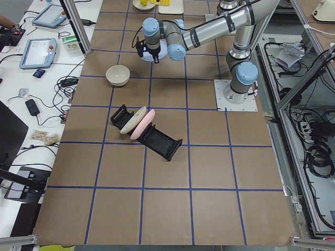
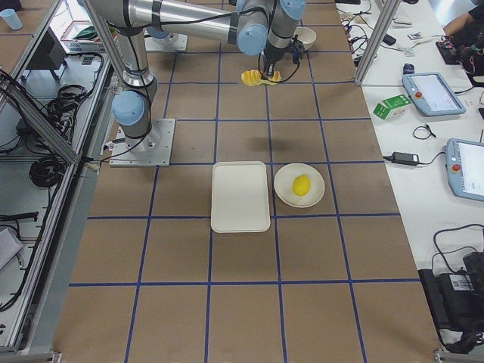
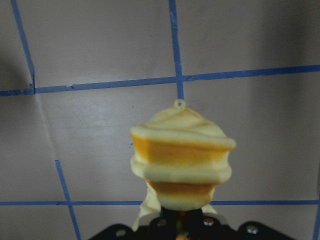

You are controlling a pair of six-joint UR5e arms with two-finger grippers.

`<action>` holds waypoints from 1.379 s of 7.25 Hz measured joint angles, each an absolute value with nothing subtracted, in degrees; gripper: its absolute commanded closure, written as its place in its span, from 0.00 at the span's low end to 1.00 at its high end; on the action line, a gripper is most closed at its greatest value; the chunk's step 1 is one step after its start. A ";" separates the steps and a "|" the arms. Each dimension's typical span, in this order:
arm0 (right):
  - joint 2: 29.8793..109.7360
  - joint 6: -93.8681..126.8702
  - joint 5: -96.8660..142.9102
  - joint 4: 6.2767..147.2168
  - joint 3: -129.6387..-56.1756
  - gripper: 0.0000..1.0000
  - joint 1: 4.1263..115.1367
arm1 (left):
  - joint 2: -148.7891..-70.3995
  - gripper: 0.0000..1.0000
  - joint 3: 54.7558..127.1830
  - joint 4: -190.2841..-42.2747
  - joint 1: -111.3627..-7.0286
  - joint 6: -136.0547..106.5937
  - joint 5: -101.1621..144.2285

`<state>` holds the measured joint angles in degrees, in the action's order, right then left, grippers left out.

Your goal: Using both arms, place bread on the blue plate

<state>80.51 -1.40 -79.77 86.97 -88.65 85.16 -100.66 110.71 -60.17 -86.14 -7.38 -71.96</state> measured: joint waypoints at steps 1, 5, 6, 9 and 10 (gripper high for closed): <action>80.03 -1.25 -78.73 87.08 -88.65 1.00 85.71 | -103.54 1.00 112.34 -53.05 -89.56 -10.22 -71.36; 76.05 9.51 -80.13 97.15 -88.66 1.00 96.15 | -110.96 0.00 113.46 -41.54 -99.21 -16.09 -71.92; 74.61 11.06 -81.46 99.64 -88.71 1.00 98.57 | -111.10 0.00 113.26 -41.03 -99.56 -15.80 -73.86; 68.94 16.27 -82.27 107.87 -88.91 1.00 103.42 | -106.20 0.00 110.08 -47.32 -94.69 -12.42 -79.10; 66.73 17.65 -82.32 111.23 -88.93 1.00 105.19 | -103.41 0.00 106.45 -55.47 -93.60 -10.61 -80.78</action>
<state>66.73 17.65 -82.32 111.23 -88.93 105.19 -103.41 106.45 -55.47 -93.60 -10.61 -80.78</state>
